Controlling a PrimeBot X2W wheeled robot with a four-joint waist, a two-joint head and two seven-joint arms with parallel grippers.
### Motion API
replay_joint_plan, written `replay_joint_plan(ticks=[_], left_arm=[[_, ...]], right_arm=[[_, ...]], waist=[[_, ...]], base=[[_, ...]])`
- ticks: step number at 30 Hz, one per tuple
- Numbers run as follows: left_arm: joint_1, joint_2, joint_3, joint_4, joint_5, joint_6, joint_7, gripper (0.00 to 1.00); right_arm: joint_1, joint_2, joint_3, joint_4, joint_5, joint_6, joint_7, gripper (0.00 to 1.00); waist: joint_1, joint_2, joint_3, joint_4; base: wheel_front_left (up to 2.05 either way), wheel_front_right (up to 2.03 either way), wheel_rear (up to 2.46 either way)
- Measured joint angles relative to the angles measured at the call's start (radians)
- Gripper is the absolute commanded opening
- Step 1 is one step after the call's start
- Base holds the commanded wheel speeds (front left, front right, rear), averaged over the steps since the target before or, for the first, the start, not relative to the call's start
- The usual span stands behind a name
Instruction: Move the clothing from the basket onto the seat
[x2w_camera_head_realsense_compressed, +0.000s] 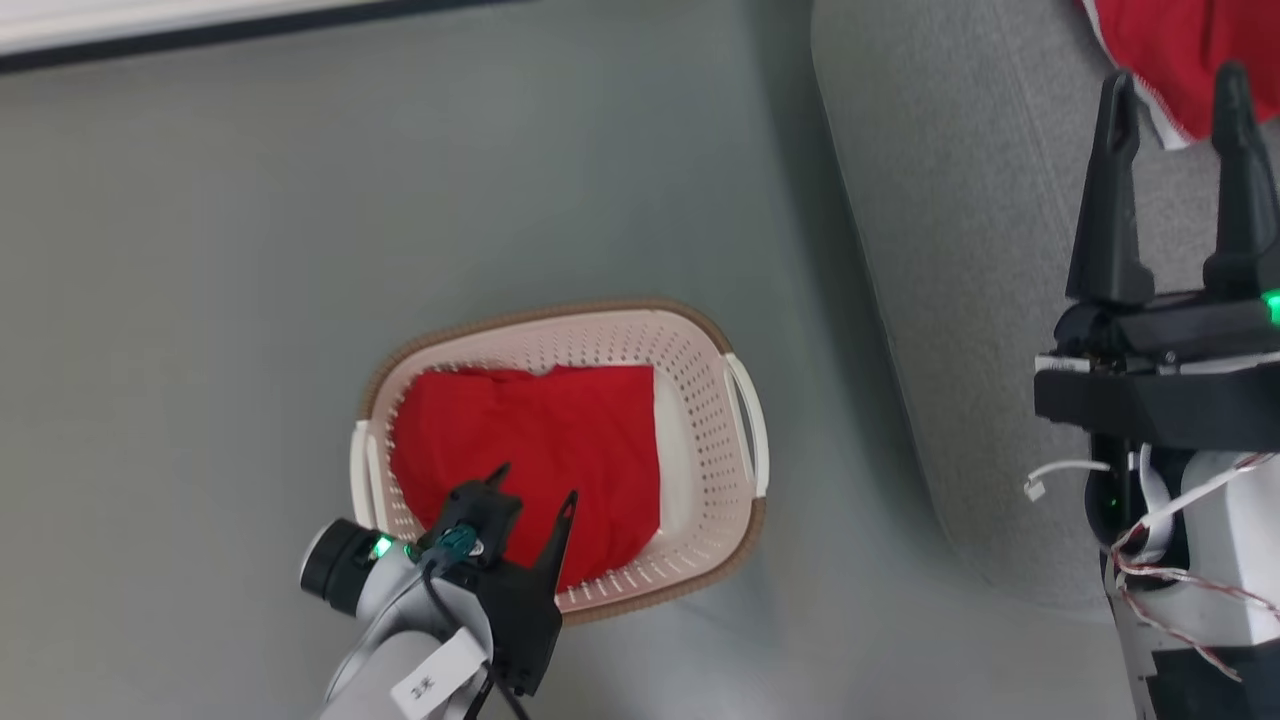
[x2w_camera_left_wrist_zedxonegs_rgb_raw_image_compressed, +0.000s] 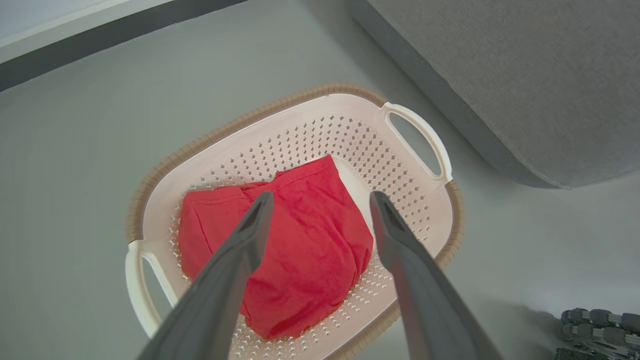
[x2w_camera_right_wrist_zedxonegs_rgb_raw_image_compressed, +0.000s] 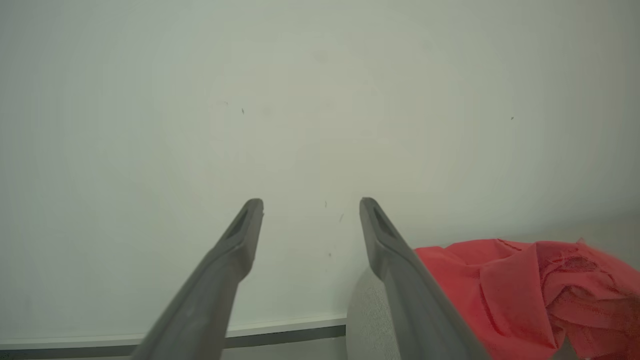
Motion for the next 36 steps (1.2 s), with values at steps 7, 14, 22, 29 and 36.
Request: replay_joint_plan(ticks=[7,14,22,29,36], left_arm=[[-0.084,0.007,-0.026,0.056,0.047,-0.024,0.02,1.0],[-0.183,0.007,-0.032,0.112,0.069,-0.04,0.03,1.0],[-0.276,0.034,-0.041,0.143,0.1,-0.056,0.037,1.0],[-0.333,0.059,-0.056,0.183,0.122,-0.066,0.037,1.0],[-0.361,0.077,-0.065,0.246,0.156,-0.066,0.046,1.0]], right_arm=[[-0.071,0.003,0.0,-0.019,0.0,0.0,0.0,1.0],[-0.141,0.009,-0.002,-0.03,0.003,0.0,-0.005,1.0],[-0.214,0.017,-0.02,-0.044,0.015,-0.003,-0.021,1.0],[-0.261,0.03,-0.017,-0.023,0.027,-0.004,-0.043,1.0],[-0.276,0.043,-0.007,0.014,0.034,-0.004,-0.063,1.0]], waist=[[0.0,0.0,0.09,-0.032],[0.0,0.0,0.211,-0.072],[-0.0001,0.0,0.333,-0.105],[-0.0001,0.0,0.431,-0.13],[-0.0001,0.0,0.495,-0.167]], base=[[0.0,0.0,0.0],[0.0,0.0,0.0],[0.0,0.0,0.0],[0.0,0.0,0.0],[0.0,0.0,0.0]])
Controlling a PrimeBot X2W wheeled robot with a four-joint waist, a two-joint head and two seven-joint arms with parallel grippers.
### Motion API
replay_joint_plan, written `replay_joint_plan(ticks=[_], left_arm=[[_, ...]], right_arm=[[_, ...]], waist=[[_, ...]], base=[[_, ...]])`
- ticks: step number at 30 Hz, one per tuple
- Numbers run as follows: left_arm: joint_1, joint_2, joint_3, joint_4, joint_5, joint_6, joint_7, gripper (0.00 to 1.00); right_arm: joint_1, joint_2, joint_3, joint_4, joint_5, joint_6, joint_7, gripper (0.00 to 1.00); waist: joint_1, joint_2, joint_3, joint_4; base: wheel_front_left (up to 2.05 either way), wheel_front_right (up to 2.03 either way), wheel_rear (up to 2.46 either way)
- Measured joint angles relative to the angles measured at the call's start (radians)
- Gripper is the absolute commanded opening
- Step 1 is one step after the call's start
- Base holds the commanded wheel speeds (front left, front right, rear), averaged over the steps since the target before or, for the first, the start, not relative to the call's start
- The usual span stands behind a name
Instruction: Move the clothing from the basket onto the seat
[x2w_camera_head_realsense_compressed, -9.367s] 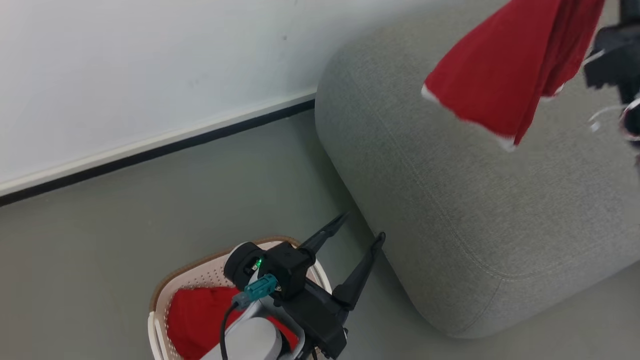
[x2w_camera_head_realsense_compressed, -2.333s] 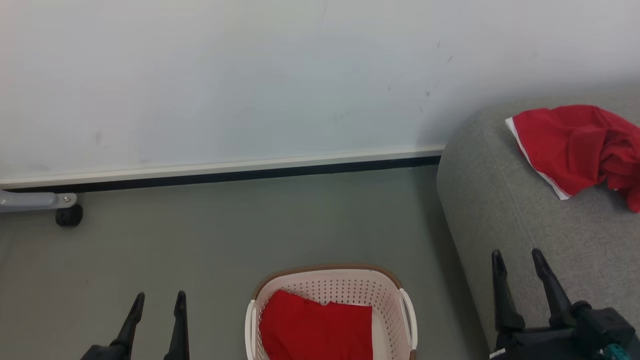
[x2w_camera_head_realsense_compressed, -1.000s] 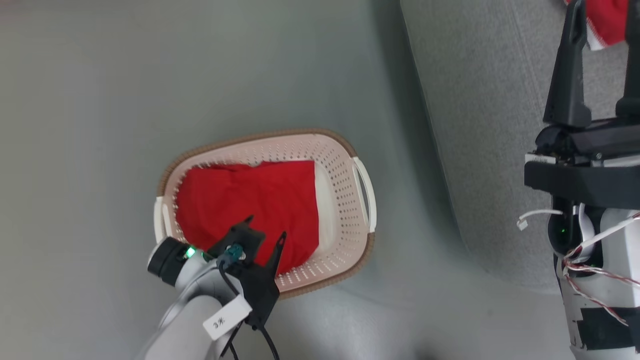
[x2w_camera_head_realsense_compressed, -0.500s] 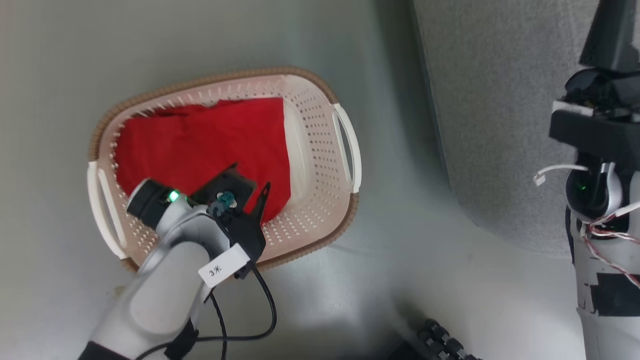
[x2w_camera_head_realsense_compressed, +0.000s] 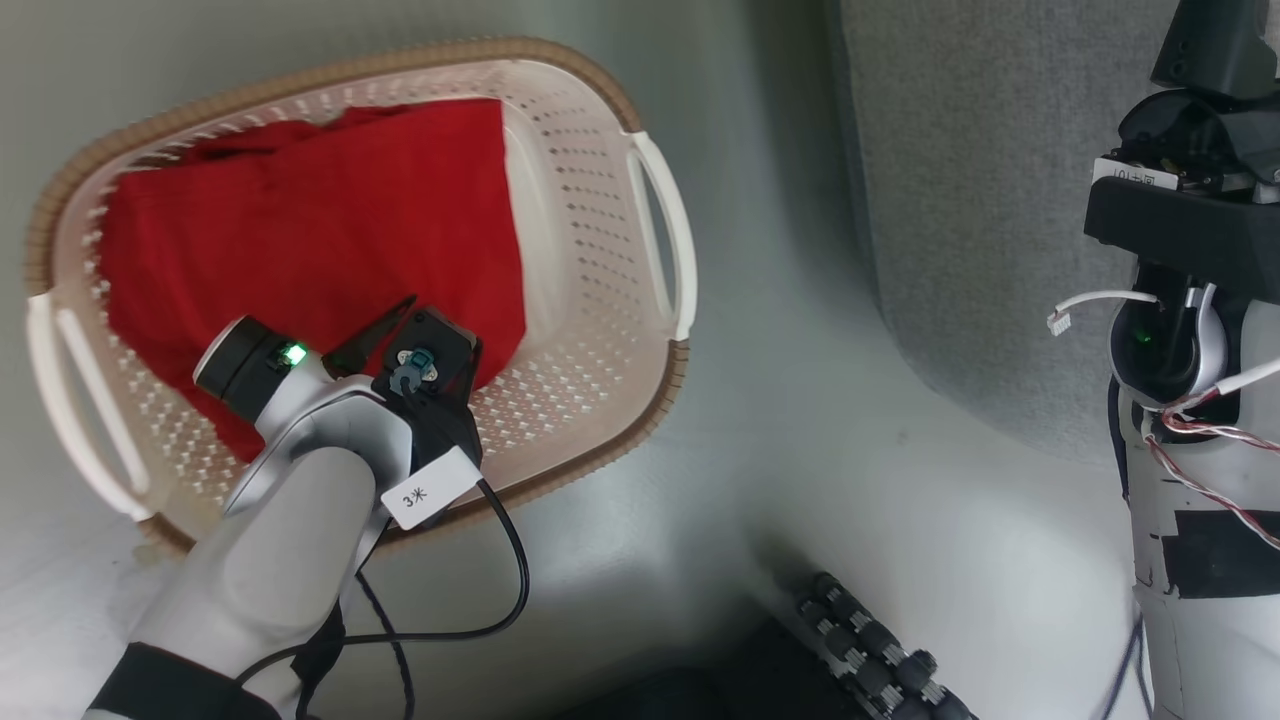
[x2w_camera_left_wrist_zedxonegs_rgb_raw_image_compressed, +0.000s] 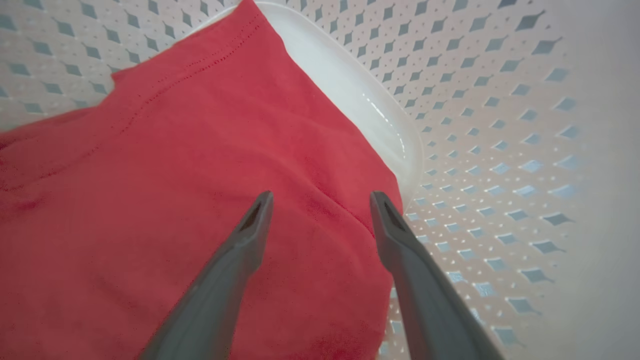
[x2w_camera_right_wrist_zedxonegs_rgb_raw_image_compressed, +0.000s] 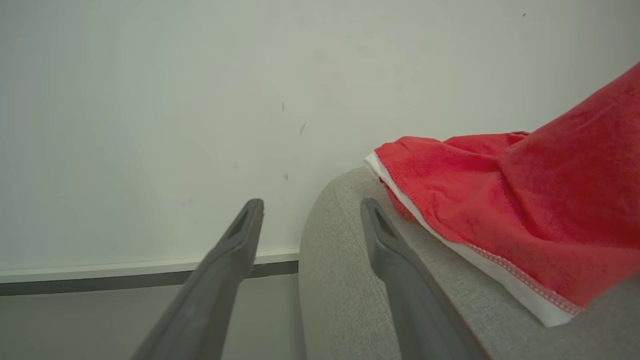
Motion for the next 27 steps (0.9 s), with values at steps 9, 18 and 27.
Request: replay_joint_plan(ticks=[9,18,27], left_arm=[[-0.021,0.023,-0.008,0.063,0.017,0.017,0.0,1.0],[-0.044,0.025,-0.014,0.121,0.049,0.053,0.001,1.0],[-0.065,0.02,-0.024,0.155,0.057,0.061,-0.009,0.0]], right_arm=[[-0.015,0.005,0.006,0.026,0.009,0.0,-0.011,1.0],[-0.018,0.01,0.006,0.053,0.009,0.0,-0.019,1.0],[-0.018,0.014,0.006,0.07,0.012,0.0,-0.026,1.0]], waist=[[-0.0002,-0.0003,0.033,-0.041],[-0.0001,-0.0002,0.042,-0.058],[-0.0002,-0.0003,0.04,-0.067]], base=[[0.0,0.0,0.0],[0.0,0.0,0.0],[0.0,0.0,0.0]])
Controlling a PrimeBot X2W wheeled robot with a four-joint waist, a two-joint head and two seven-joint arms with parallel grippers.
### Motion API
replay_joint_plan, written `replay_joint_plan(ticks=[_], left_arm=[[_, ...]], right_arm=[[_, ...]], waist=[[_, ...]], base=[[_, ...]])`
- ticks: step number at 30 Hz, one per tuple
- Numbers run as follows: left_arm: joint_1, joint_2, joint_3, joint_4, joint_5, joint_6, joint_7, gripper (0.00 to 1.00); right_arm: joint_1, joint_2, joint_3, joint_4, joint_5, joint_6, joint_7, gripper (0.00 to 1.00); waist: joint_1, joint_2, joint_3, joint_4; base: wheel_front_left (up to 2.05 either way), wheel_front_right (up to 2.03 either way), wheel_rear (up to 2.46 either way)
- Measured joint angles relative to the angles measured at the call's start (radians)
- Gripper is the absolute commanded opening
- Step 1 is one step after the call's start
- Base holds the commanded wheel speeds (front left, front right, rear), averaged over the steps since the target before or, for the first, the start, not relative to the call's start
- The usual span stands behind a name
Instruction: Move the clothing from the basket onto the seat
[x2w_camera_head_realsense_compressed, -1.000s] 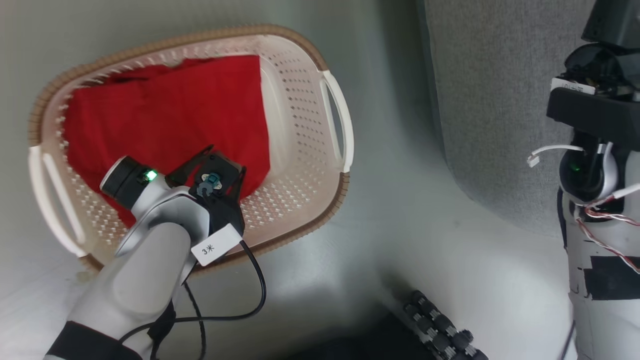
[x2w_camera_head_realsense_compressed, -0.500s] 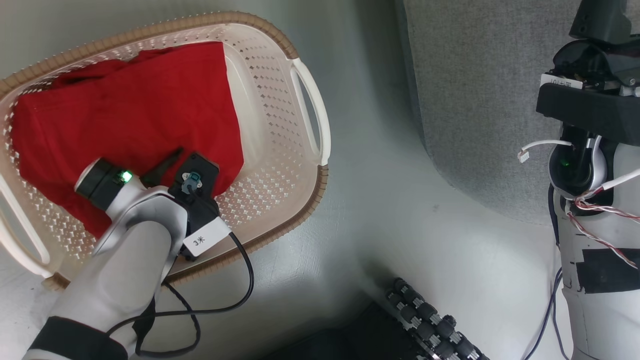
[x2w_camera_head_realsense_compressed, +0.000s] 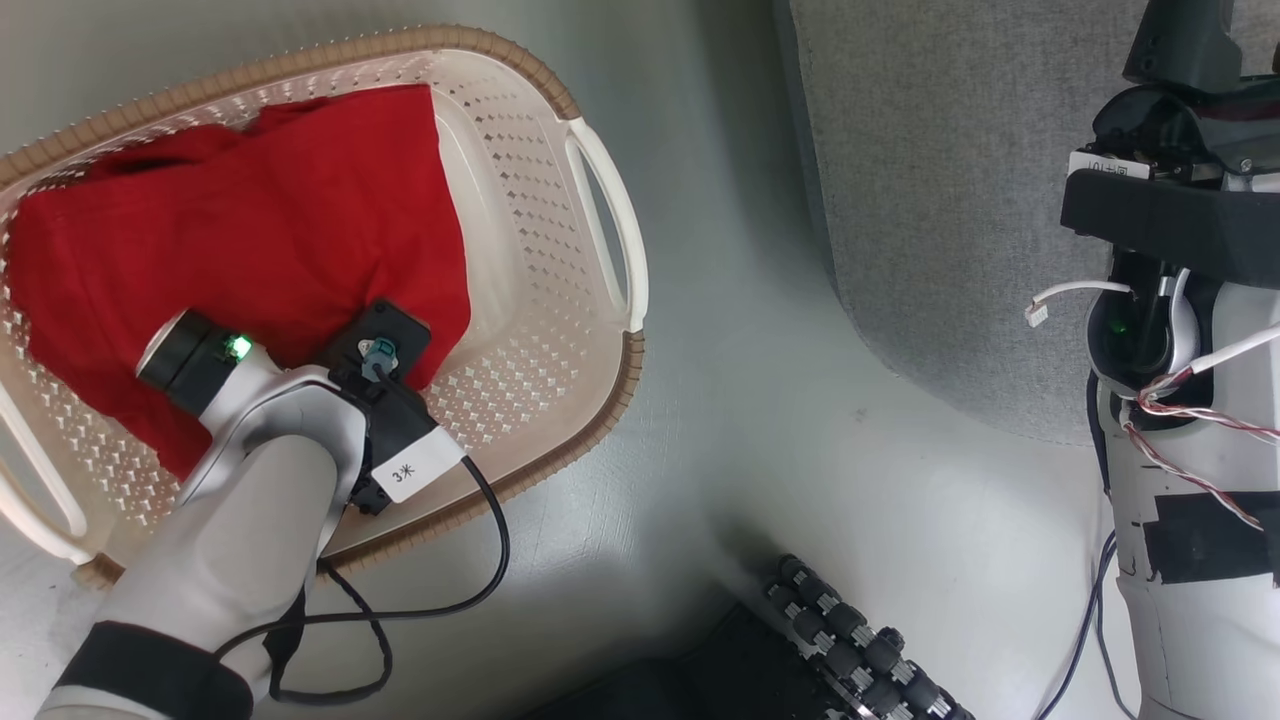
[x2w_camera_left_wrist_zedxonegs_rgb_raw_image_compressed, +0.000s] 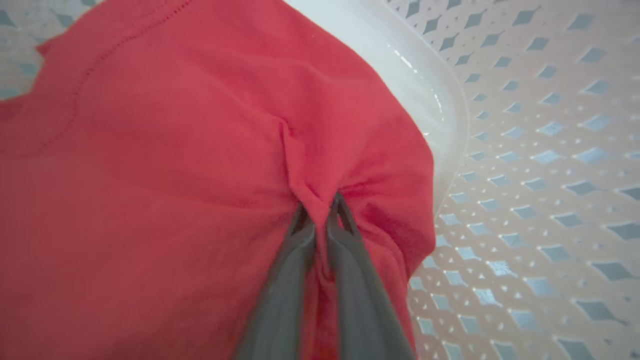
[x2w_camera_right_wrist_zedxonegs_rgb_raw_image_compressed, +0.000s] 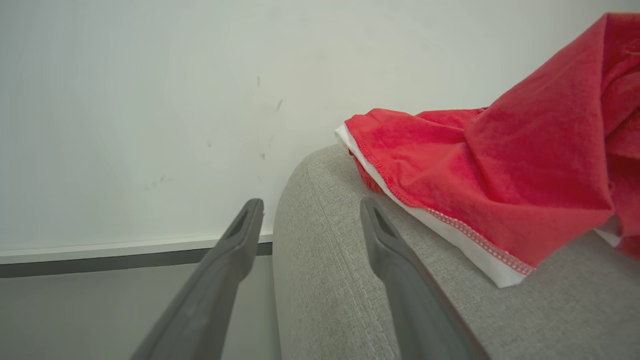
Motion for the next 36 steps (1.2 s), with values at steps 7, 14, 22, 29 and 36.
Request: replay_joint_plan(ticks=[7,14,22,29,36], left_arm=[[-0.015,-0.018,-0.002,0.003,-0.001,0.0,-0.045,0.0],[-0.013,-0.075,0.002,-0.002,-0.018,-0.003,-0.111,0.0],[-0.009,-0.127,0.019,-0.03,-0.063,-0.012,-0.197,0.0],[0.015,-0.154,0.032,-0.07,-0.113,-0.037,-0.26,0.0],[0.033,-0.167,0.029,-0.122,-0.139,-0.053,-0.275,0.0]], right_arm=[[0.0,0.002,-0.001,0.037,0.012,0.0,0.0,1.0],[0.003,0.002,-0.003,0.072,0.001,0.009,0.0,1.0],[0.029,-0.013,-0.001,0.12,-0.026,0.027,0.0,1.0],[0.066,-0.032,0.007,0.169,-0.048,0.045,0.0,1.0],[0.113,-0.038,0.012,0.203,-0.057,0.053,0.0,1.0]], waist=[[0.0,0.0001,-0.012,-0.001],[0.0,0.0001,-0.052,0.018],[0.0,0.0,-0.112,0.057],[0.0,0.0,-0.205,0.118],[-0.0001,0.0,-0.299,0.177]], base=[[0.0,0.0,0.0],[0.0,0.0,0.0],[0.0,0.0,0.0],[0.0,0.0,0.0],[0.0,0.0,0.0]])
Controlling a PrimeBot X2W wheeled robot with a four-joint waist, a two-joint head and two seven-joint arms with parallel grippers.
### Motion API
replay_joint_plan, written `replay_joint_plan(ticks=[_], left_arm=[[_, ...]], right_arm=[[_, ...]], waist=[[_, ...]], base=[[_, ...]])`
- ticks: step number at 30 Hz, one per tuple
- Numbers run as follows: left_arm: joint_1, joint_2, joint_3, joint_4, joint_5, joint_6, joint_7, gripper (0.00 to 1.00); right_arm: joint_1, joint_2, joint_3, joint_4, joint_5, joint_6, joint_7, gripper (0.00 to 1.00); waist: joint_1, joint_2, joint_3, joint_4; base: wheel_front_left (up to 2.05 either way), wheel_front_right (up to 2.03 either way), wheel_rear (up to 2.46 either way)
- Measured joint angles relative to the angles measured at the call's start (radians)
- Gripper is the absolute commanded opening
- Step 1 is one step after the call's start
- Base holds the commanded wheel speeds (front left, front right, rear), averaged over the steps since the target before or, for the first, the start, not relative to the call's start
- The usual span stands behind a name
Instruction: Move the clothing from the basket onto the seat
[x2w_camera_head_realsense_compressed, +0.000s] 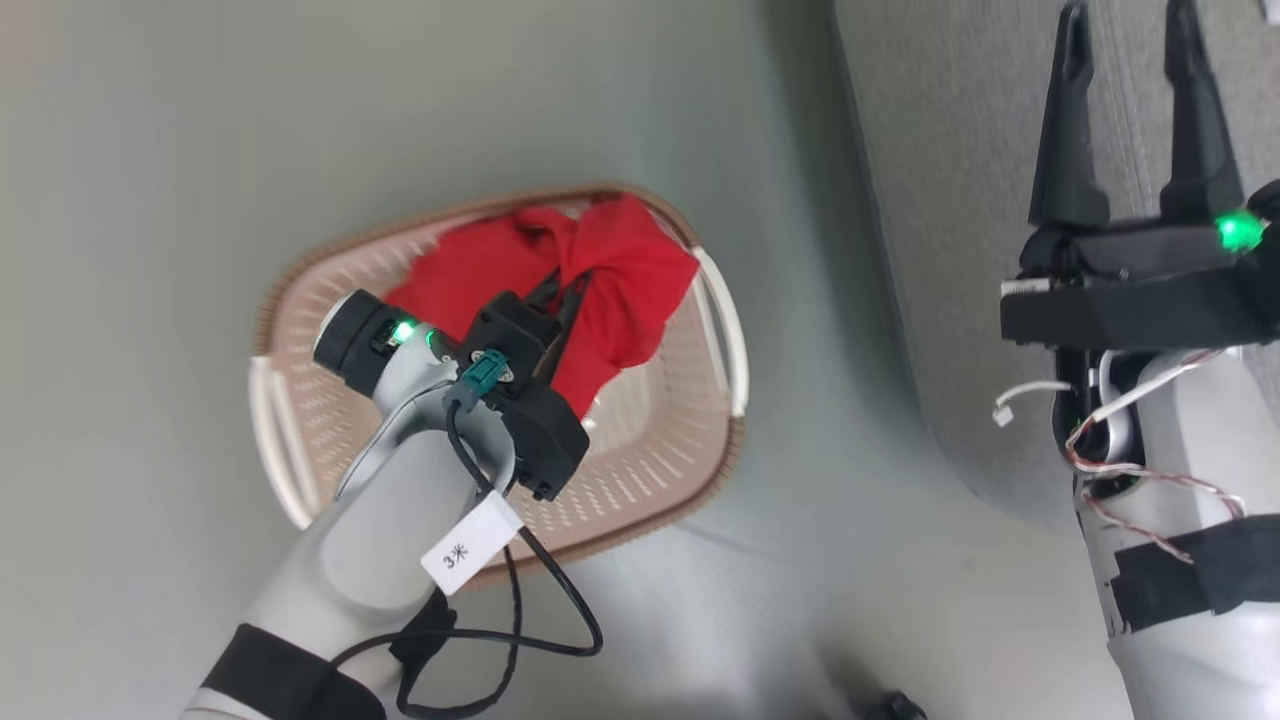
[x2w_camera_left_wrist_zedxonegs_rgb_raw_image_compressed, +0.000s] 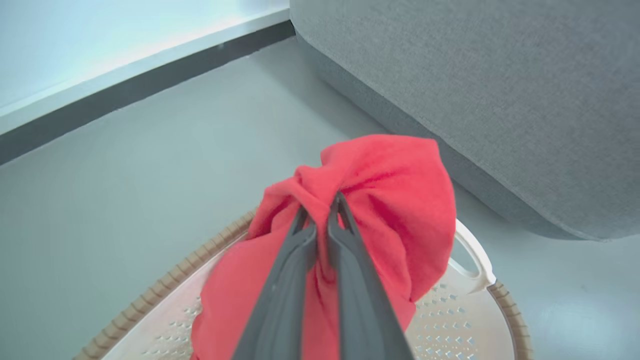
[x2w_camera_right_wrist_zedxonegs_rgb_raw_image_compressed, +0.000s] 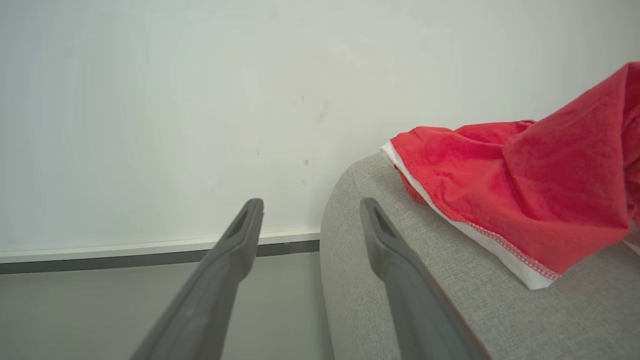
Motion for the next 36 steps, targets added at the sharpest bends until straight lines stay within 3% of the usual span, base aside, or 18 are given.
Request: replay_joint_plan(ticks=[17,36], left_arm=[[0.045,-0.01,-0.005,-0.123,-0.065,-0.027,-0.016,0.0],[0.147,-0.012,-0.013,-0.172,-0.119,-0.044,-0.016,0.0]], right_arm=[[0.147,0.012,0.03,0.083,-0.009,0.009,0.0,1.0],[0.336,0.021,0.076,0.163,-0.01,0.027,0.0,1.0]], waist=[[-0.0001,0.0,-0.255,0.126],[0.0,0.0,-0.55,0.205]], base=[[0.0,0.0,0.0],[0.0,0.0,0.0]])
